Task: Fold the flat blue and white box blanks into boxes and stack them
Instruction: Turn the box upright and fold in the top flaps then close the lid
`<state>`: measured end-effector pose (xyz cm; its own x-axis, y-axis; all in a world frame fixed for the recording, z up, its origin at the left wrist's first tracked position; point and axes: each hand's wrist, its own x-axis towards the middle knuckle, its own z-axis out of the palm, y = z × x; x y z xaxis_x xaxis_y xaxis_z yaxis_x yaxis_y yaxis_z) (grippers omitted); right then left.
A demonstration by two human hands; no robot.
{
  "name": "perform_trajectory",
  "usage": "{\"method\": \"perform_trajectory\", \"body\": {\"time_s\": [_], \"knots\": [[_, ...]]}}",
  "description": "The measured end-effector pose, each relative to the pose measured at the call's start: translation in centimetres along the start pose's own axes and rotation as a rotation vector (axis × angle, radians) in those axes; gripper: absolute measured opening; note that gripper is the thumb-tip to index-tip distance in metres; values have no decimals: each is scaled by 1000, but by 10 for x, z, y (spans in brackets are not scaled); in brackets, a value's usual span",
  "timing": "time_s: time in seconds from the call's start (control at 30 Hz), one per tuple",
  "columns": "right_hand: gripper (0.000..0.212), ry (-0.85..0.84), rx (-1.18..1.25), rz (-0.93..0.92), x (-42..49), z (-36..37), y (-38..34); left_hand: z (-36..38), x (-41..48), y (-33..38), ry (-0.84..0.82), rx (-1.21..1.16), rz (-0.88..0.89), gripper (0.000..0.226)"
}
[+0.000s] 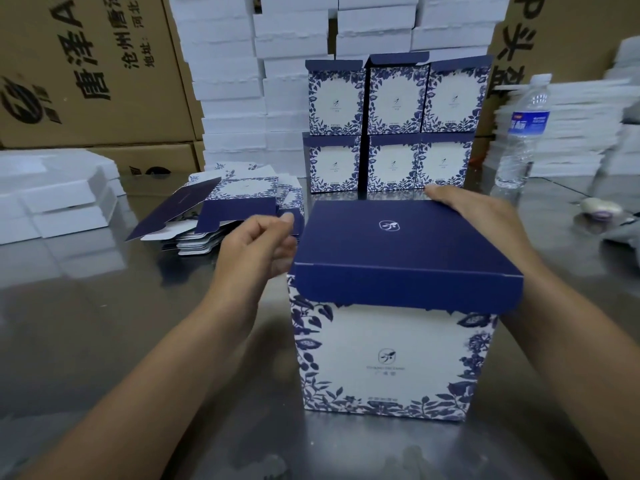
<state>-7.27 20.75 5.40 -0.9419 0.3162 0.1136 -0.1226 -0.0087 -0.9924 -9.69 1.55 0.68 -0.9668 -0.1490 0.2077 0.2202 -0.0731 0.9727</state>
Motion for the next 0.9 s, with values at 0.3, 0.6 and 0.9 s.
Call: {"method": "perform_trajectory", "body": {"time_s": [0.3,0.6,0.9], "knots": [[28,76,7,-110,12,-3,13,2,-19,14,-257,4,520,28],[38,92,21,-177,17,-5,16,4,-27,16,-497,107,510,44],[13,87,242,-268,20,-2,24,9,-32,16,-398,304,532,30]]}}
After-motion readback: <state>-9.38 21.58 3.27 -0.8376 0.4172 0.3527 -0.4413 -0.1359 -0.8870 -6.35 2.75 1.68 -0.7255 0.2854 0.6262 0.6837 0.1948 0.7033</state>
